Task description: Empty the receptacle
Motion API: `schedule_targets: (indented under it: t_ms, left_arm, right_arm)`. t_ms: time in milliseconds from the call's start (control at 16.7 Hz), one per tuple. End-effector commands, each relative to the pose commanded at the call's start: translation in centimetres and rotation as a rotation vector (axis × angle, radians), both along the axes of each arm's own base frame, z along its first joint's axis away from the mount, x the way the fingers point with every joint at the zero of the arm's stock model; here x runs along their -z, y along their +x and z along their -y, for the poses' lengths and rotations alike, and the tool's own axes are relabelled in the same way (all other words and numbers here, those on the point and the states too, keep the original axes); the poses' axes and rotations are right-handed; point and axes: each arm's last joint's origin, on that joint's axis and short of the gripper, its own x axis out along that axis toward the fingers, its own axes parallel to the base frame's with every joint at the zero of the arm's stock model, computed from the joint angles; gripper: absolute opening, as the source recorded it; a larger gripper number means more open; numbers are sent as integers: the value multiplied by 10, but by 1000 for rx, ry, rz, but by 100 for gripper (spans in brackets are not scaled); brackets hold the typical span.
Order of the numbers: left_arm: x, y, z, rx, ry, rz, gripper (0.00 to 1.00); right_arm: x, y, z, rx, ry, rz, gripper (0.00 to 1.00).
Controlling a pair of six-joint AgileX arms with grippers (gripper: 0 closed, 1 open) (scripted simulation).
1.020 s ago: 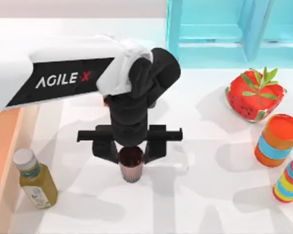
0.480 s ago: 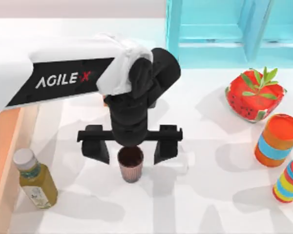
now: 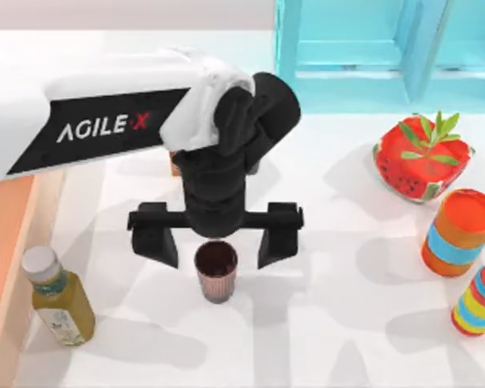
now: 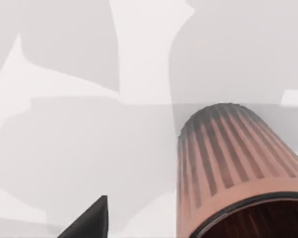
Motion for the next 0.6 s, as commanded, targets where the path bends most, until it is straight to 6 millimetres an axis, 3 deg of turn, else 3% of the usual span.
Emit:
schedule_targets:
  t_ms: [600]
  left_arm:
    - [-89, -1, -1, 0, 0, 0, 100]
  right_arm:
    - [0, 0, 0, 0, 0, 0, 100]
